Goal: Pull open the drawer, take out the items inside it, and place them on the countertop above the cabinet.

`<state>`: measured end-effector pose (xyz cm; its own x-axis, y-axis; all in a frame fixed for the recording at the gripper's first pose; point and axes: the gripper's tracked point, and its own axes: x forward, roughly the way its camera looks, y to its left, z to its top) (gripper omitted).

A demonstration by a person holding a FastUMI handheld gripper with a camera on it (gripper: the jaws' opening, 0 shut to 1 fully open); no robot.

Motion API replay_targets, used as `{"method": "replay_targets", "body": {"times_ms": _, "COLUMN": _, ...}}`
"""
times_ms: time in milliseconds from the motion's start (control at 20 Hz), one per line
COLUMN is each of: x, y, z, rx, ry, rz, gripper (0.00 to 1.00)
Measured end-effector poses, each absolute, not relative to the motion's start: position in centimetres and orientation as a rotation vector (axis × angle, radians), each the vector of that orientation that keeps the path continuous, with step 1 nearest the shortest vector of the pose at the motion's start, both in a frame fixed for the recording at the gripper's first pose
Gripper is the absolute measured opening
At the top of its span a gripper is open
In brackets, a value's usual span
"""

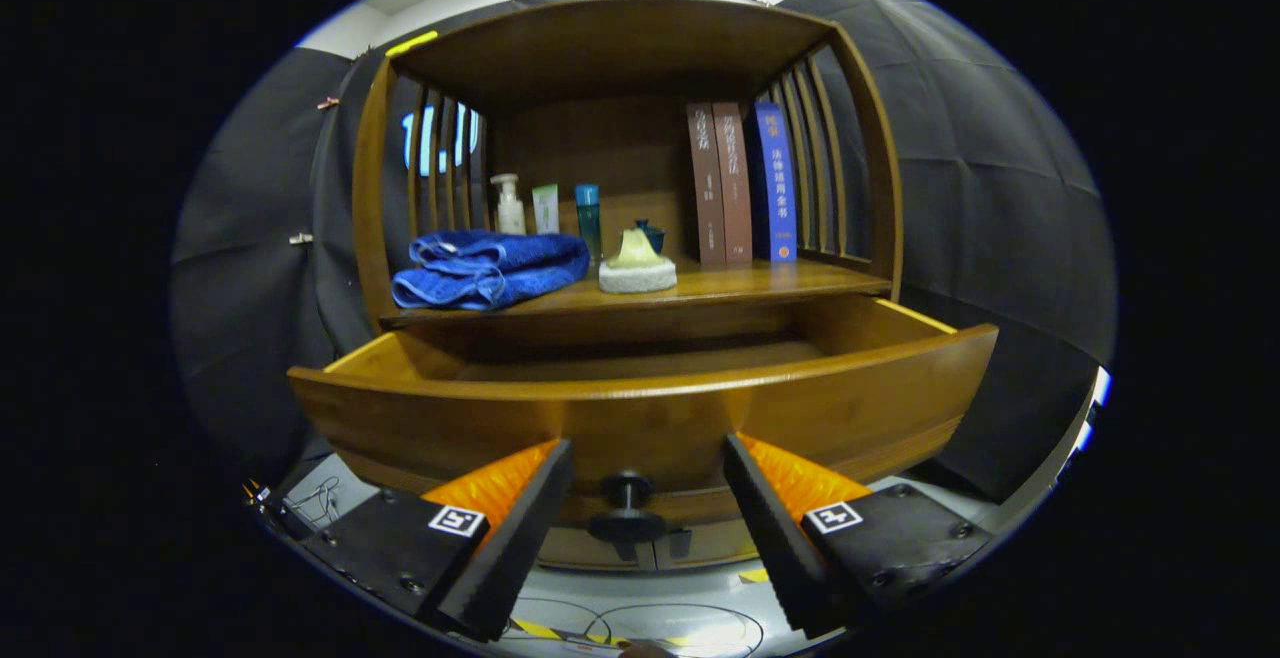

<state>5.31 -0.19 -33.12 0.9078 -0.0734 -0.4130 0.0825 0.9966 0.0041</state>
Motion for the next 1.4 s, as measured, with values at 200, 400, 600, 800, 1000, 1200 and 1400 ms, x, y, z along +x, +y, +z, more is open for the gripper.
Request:
{"method": "replay_targets", "body": {"times_ms": 200, "x": 9.5, "y": -0.2, "z": -34.0, "rx": 0.027, "ry": 0.427, "rz": -0.080, "gripper": 1.00}}
{"method": "replay_targets", "body": {"times_ms": 400, "x": 12.6, "y": -0.4, "z": -34.6, "rx": 0.023, "ry": 0.419, "rz": -0.078, "gripper": 1.00}}
{"method": "replay_targets", "body": {"times_ms": 600, "x": 14.8, "y": -0.6, "z": -35.1, "rx": 0.031, "ry": 0.418, "rz": -0.072, "gripper": 1.00}}
{"method": "replay_targets", "body": {"times_ms": 800, "x": 15.6, "y": -0.8, "z": -35.5, "rx": 0.025, "ry": 0.411, "rz": -0.074, "gripper": 1.00}}
{"method": "replay_targets", "body": {"times_ms": 1000, "x": 15.6, "y": -0.7, "z": -35.9, "rx": 0.055, "ry": 0.420, "rz": -0.076, "gripper": 1.00}}
{"method": "replay_targets", "body": {"times_ms": 1200, "x": 15.6, "y": -0.8, "z": -36.0, "rx": 0.047, "ry": 0.418, "rz": -0.074, "gripper": 1.00}}
{"method": "replay_targets", "body": {"times_ms": 1400, "x": 15.5, "y": -0.8, "z": -36.0, "rx": 0.040, "ry": 0.423, "rz": -0.077, "gripper": 1.00}}
